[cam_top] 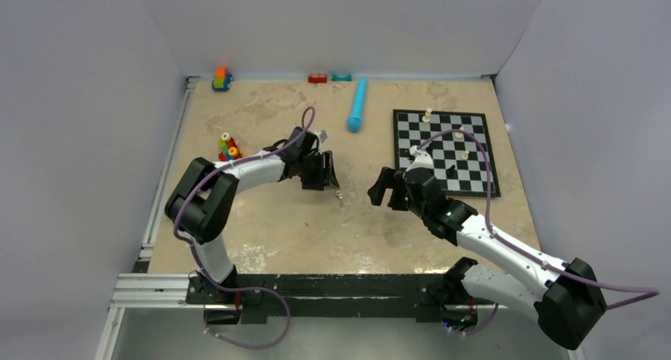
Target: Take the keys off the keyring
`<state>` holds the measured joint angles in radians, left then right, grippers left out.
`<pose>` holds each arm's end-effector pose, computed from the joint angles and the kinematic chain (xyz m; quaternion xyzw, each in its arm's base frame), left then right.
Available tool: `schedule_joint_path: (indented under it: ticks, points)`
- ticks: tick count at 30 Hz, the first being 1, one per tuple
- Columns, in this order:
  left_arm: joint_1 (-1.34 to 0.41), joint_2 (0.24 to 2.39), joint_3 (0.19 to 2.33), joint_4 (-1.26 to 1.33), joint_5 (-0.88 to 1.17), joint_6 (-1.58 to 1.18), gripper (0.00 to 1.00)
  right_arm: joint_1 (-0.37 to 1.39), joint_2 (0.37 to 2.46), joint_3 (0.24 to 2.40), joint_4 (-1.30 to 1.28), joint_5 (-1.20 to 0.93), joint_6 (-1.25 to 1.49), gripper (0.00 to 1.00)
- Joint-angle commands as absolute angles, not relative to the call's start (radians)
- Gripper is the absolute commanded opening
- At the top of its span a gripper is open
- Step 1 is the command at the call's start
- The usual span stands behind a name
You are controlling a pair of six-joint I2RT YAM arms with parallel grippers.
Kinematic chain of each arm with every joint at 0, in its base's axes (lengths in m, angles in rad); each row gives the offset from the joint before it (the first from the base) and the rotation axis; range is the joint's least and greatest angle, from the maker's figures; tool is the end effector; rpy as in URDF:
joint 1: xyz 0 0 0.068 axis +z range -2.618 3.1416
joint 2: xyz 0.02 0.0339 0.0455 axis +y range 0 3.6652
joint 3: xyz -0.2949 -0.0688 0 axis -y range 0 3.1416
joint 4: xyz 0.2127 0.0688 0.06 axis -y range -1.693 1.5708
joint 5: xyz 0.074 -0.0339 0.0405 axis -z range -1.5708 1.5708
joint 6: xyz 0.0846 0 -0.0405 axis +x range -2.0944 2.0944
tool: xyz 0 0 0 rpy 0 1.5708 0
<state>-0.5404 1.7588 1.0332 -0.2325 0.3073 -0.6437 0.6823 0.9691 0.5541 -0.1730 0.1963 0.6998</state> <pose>0.2981 -0.2087 0.1804 -0.0025 0.9433 -0.2874 0.1659 0.1676 0.1149 0.2387 0.0539 0.8770 0.2327 0.4169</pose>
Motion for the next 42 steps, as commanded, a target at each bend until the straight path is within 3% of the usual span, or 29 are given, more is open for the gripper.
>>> schedule_joint_path:
  ticks: [1,16,42]
  points:
    - [-0.557,1.805,1.097,-0.182,0.302,-0.665,0.58,0.686,0.957,0.555,-0.177,0.212,0.706,0.97]
    - [-0.561,1.874,1.104,-0.157,0.273,-0.676,0.37,0.686,0.952,0.553,-0.186,0.210,0.706,0.97]
    - [-0.590,1.907,1.137,-0.279,0.226,-0.681,0.31,0.686,0.959,0.553,-0.187,0.213,0.710,0.97]
